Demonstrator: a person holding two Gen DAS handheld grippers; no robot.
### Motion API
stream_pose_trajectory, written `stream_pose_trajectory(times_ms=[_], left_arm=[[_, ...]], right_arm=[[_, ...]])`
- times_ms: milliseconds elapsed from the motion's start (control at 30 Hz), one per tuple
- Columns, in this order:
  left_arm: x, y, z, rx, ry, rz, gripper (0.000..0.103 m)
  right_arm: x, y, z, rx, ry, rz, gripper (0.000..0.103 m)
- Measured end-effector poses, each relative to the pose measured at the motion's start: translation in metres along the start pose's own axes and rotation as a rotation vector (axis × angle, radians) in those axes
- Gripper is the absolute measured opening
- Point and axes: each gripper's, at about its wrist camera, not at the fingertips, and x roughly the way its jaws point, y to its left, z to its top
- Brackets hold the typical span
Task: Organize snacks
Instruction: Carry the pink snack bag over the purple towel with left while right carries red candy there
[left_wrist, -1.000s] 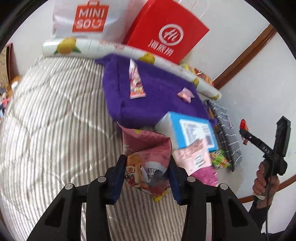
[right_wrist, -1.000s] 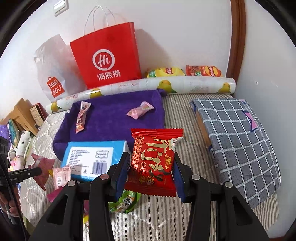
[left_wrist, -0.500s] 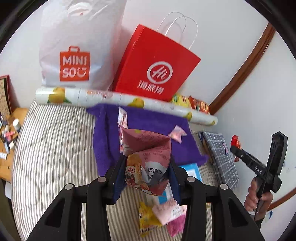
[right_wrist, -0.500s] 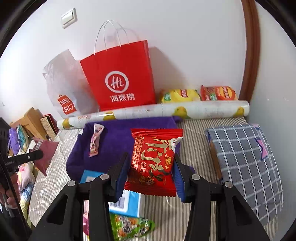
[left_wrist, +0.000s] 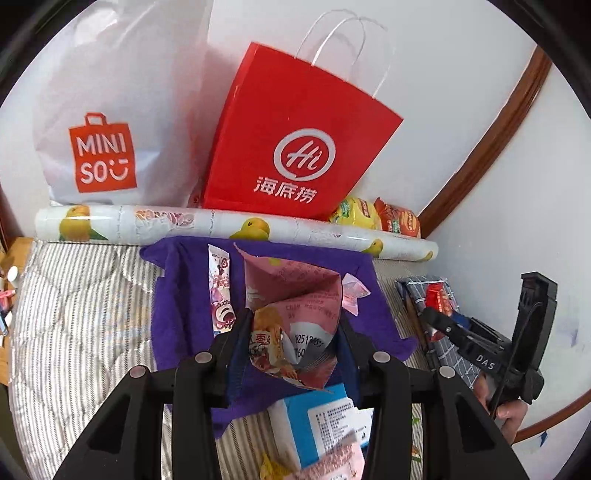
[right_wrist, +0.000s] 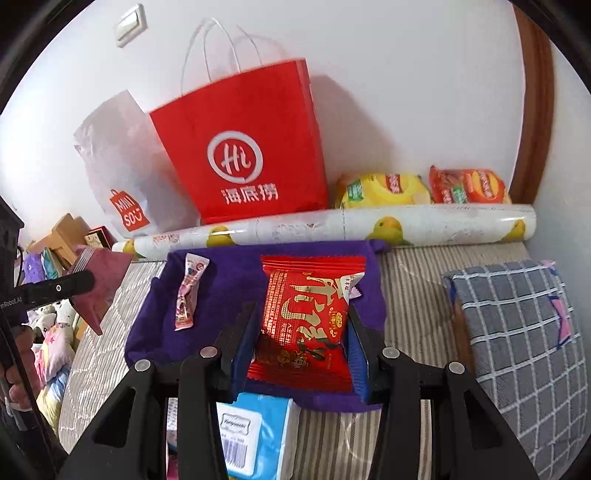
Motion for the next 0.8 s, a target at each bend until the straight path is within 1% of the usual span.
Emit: stream_pose_trajectory(times_ms=[267,533,800], left_arm=[[0.041,0.016,-0.002,-0.031,0.064,0.018,0.041],[0.074,0.028,-0.006,-0.047,0.122,0.023,0.041],[0.092,0.035,-0.009,-0.042,0.16,0.025,0.041]], right_arm=[[0.055,-0.018,-0.009,0.014,0.091,0.019,0.045],[0.083,-0.021,-0.016,0.007,0.127,0.029,0.045],[0.101,-0.017,-0.018,-0.015,0.146,0.03,0.045]])
